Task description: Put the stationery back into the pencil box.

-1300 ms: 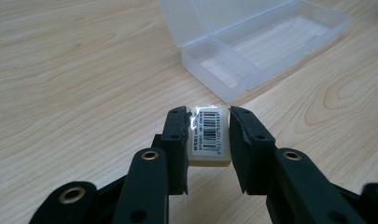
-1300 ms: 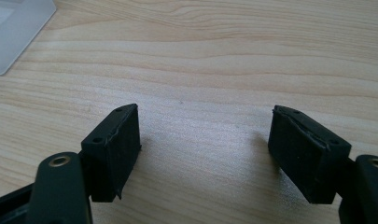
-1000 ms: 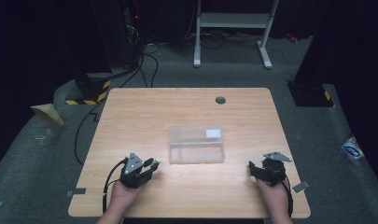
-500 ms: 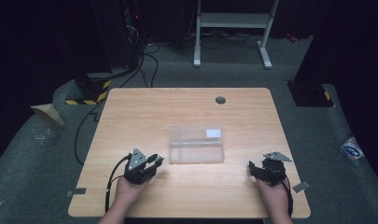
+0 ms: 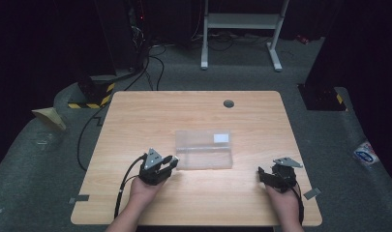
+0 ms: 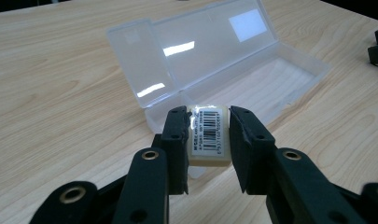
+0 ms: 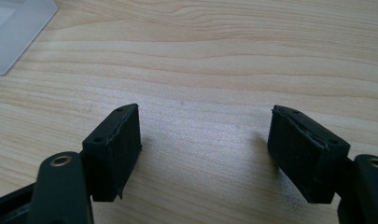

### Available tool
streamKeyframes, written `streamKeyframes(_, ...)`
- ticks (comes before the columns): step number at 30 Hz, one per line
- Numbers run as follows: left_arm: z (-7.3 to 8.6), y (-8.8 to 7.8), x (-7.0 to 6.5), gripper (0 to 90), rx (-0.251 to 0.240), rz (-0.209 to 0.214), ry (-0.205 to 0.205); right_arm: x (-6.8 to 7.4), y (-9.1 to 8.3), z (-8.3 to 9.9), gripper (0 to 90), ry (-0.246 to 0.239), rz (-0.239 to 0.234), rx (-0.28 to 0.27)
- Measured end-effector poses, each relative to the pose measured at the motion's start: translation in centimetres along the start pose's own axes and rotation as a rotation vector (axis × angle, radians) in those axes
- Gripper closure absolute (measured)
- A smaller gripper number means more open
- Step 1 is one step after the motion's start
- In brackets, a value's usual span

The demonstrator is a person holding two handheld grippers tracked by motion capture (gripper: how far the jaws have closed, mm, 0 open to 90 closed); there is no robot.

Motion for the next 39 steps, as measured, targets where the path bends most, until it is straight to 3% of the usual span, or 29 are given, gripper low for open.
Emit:
streamKeyframes(26, -1.9, 3.5, 0.6, 68.2, 0.041, -0.026, -0.035, 0.0, 0.0, 0.0, 25.4, -0.001, 0.000, 0.000)
streamKeyframes(39, -1.0, 4.5, 0.5, 68.1, 0.054, -0.058, -0.043, 0.0, 0.0, 0.0, 25.6, -0.001, -0.001, -0.001)
Point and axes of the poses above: each handheld gripper's, and its own axes: y roughly forward along the jaws, z roughly out of its underside, x roughly to its left, the point moved 7 cm from there along y, roughly forward along the jaws, and after that the axes turned 8 degrees about x, right-handed, at the moved point
